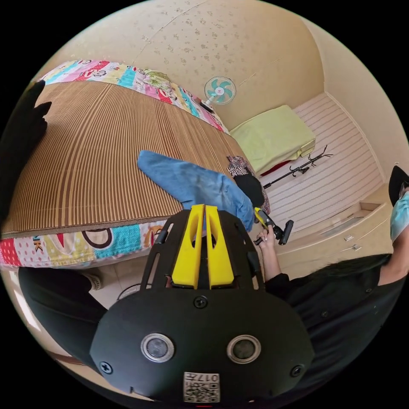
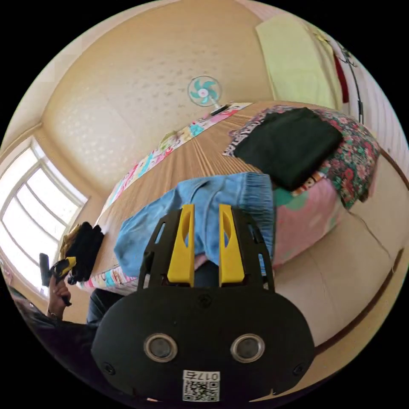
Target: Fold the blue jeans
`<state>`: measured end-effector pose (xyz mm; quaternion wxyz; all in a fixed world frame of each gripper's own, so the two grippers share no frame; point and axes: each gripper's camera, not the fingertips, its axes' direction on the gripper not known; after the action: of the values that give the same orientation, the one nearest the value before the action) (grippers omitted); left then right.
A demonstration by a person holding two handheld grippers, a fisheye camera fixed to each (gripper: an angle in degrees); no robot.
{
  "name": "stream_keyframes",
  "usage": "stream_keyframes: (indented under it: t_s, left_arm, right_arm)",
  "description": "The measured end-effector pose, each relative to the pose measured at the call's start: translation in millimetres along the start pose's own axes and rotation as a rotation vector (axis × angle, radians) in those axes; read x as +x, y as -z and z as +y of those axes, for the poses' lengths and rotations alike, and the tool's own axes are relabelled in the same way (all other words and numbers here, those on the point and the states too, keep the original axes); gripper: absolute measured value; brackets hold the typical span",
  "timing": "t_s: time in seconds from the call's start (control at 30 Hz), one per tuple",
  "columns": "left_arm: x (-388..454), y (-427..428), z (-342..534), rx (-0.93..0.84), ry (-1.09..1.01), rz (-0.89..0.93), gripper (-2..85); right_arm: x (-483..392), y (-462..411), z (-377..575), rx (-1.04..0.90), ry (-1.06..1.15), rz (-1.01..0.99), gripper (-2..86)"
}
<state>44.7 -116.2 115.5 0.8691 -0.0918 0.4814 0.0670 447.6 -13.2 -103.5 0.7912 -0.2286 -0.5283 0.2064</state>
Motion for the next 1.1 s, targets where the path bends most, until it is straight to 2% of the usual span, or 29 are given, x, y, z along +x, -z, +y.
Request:
stream_keyframes:
  t_s: [0.07,0.13,0.23,0.3,0.4,0.47,0.57,0.63,0.7,0.73,0.8,0.83,0.87,0.97,1.1]
  left_arm:
    - [0.6,-8.1,-1.4,-0.014,0.0,0.035,-1.0]
    - [7.8,-17.6,-2.6,-0.034,-0.023,0.061,-0.9]
    - [19.8,-24.9,-3.1,-0.058,-0.063,0.08,-0.8]
    - [28.4,-26.6,-4.2,-0.073,-0.097,0.097,-0.6]
    - [53.4,-25.7,-7.8,-0.099,-0.216,0.093,1.3]
    - [72.0,-25.6,-10.9,-0.104,-0.296,0.068,4.7]
    - [84.3,-28.3,-26.6,-0.089,-0.288,0.102,13.6]
    - [68.1,-34.4,-46.9,-0.08,-0.183,0.291,17.5]
    - [42.2,-45.8,-58.2,-0.093,-0.037,0.46,17.7]
    - [20.6,-52.4,-58.8,-0.097,0.097,0.502,17.3]
    - [-2.6,-52.3,-50.9,-0.087,0.186,0.511,13.7]
    - [-5.3,-46.2,-45.2,-0.078,0.14,0.528,13.3]
    - [-4.3,-41.1,-42.4,-0.072,0.11,0.528,13.0]
    - [13.9,-10.4,-35.4,-0.088,-0.102,0.48,12.6]
    - [50.3,20.3,-37.1,-0.219,-0.404,0.515,12.6]
  right_arm:
    - [58.4,17.5,1.7,0.064,-0.185,0.057,12.2]
    - [85.5,11.9,2.4,0.044,-0.272,0.037,13.2]
    - [95.1,-24.1,-0.3,-0.068,-0.26,-0.163,12.4]
    - [80.6,-32.9,3.2,-0.066,-0.277,-0.183,9.3]
    - [11.1,-3.8,8.2,0.055,-0.082,-0.352,4.8]
    - [-66.7,13.9,19.8,0.097,0.165,-0.499,3.8]
    - [-151.6,10.7,44.5,0.027,0.426,-0.684,2.8]
    - [-189.7,-0.3,66.6,-0.051,0.55,-0.815,2.4]
    - [-217.7,-17.4,93.6,-0.145,0.602,-0.901,2.0]
    - [-233.1,-27.6,113.6,-0.212,0.623,-0.943,1.7]
    - [-251.5,-28.9,143.4,-0.283,0.74,-1.017,1.3]
    - [-258.2,-22.0,157.9,-0.302,0.838,-1.093,1.1]
    - [-259.2,-14.1,165.0,-0.272,0.888,-1.077,1.1]
    - [-246.8,-6.5,149.7,-0.165,0.857,-0.894,2.0]
    - [-260.4,-12.9,108.2,-0.182,0.898,-0.911,7.5]
